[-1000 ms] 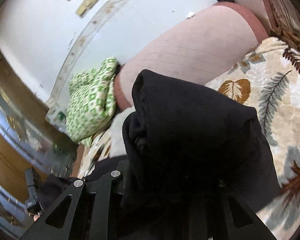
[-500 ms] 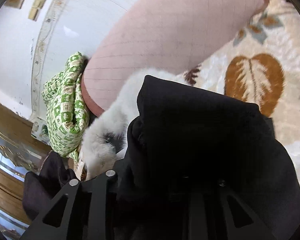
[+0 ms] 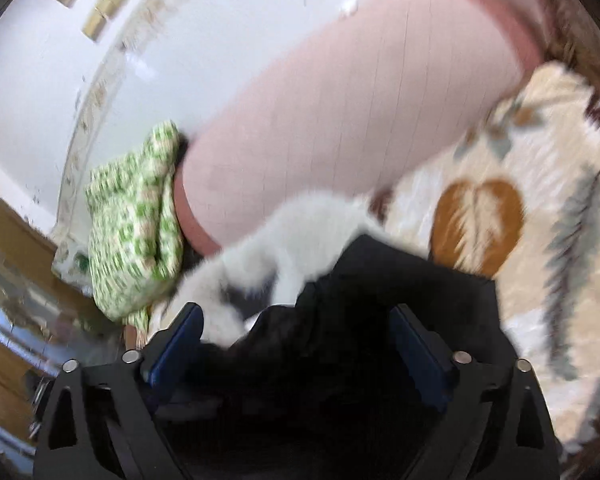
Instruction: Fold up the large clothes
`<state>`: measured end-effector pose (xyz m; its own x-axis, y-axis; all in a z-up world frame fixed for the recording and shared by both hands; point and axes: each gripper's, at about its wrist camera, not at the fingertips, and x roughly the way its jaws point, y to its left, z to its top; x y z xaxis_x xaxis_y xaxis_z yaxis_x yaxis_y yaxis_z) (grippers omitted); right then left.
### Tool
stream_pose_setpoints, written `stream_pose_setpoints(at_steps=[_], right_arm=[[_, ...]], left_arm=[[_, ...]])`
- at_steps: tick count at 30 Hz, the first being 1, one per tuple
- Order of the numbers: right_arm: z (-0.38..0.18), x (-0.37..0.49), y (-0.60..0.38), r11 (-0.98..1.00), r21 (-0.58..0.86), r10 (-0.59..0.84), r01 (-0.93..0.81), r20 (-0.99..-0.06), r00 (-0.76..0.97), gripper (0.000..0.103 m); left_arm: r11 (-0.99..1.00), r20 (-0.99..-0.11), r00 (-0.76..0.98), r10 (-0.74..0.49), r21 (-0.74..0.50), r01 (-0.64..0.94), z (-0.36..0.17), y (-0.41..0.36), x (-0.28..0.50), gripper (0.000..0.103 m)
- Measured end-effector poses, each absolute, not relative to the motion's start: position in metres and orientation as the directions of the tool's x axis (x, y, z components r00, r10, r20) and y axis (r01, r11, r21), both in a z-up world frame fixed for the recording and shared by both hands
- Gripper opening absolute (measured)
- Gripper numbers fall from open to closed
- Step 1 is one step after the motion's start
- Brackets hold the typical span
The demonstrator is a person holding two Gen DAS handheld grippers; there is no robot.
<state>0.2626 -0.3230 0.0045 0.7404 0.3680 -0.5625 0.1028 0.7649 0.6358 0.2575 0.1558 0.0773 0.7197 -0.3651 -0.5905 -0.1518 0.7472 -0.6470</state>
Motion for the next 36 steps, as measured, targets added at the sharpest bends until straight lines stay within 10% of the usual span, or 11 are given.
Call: stream_pose_setpoints(at_steps=[9, 16, 22, 31, 36], right_arm=[[0.076, 0.180, -0.255, 0.939, 0.341, 0.257, -0.048, -0.601, 0.757, 0.096], [0.050, 0.154, -0.188, 0.946, 0.267, 0.319, -0.186, -0.650, 0.690, 0.044], [0.001, 0.213, -0.140, 0.978, 0.154, 0.208, -0.139, -0.705, 0.678, 0.044], [-0.066, 0.341, -0.144, 0.997, 0.061, 0.018, 0.041, -0.747, 0.665, 0.085], [-0.058, 0.344, -0.147, 0.999, 0.023, -0.006, 0.039, -0.776, 0.631, 0.087]], left_arm=[[0.883, -0.644, 0.756, -0.112, -0.413, -0.221, 0.108, 0.136, 0.136, 0.082], [0.901, -0.722, 0.691, -0.035, -0.322, -0.292, 0.038, 0.130, 0.113, 0.082], [0.922, -0.742, 0.669, 0.047, -0.226, -0.315, 0.015, 0.137, 0.128, 0.082], [0.918, -0.771, 0.630, 0.093, -0.178, -0.354, -0.002, 0.146, 0.148, 0.082], [0.908, -0.760, 0.632, 0.150, -0.147, -0.392, 0.000, 0.151, 0.152, 0.082]])
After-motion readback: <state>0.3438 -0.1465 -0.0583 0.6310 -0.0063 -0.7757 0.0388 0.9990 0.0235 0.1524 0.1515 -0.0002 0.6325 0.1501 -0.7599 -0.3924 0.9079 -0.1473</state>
